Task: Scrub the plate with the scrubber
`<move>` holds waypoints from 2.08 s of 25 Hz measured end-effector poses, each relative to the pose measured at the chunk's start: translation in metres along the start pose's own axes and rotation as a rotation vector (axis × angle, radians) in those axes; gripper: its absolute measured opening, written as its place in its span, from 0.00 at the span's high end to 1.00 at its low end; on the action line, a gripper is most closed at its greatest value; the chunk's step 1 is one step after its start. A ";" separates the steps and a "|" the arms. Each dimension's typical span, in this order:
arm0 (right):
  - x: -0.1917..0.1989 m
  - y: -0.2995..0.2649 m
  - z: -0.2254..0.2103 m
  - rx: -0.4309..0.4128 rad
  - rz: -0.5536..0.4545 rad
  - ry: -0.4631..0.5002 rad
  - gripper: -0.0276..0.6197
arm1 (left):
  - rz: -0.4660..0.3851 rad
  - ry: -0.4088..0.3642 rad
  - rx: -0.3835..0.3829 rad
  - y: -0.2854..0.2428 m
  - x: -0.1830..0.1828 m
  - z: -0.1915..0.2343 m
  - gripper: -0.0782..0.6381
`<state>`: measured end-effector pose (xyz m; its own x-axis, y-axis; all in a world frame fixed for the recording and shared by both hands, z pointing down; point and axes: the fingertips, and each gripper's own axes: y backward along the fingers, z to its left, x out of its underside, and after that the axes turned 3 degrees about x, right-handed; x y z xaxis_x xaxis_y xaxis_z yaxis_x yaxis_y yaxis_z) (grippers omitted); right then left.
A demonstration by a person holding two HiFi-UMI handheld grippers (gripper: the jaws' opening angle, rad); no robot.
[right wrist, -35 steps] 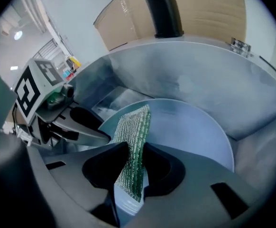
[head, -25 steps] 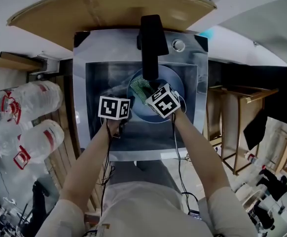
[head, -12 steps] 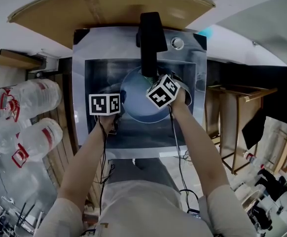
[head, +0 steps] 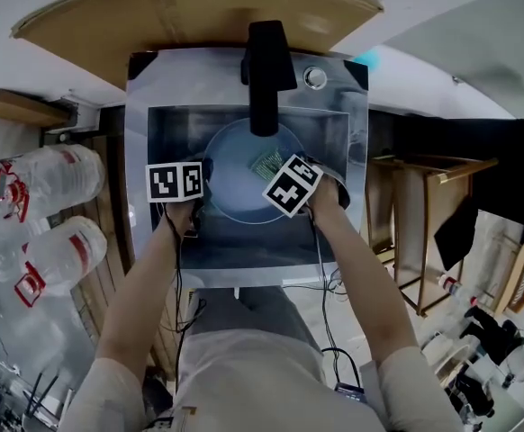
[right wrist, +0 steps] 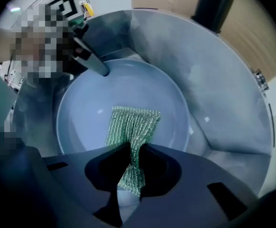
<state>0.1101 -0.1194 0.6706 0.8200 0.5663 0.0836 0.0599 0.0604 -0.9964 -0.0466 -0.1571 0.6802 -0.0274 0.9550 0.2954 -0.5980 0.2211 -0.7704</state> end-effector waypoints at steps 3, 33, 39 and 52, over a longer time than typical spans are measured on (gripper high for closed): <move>-0.004 0.001 0.040 -0.085 -0.015 0.054 0.82 | -0.009 0.009 -0.004 0.000 0.000 0.000 0.85; -0.066 -0.008 -0.054 0.197 -0.101 0.049 0.81 | -0.057 0.094 0.047 0.008 0.008 0.004 0.85; -0.018 -0.005 -0.025 0.055 0.015 0.096 0.82 | -0.079 0.116 0.035 0.008 0.007 0.006 0.85; -0.062 -0.003 0.099 -0.258 -0.181 0.240 0.81 | -0.068 0.127 0.045 0.005 0.006 0.004 0.85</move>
<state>0.0027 -0.0733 0.6702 0.8908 0.3556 0.2830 0.3321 -0.0841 -0.9395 -0.0525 -0.1514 0.6806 0.1141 0.9561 0.2700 -0.6304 0.2797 -0.7242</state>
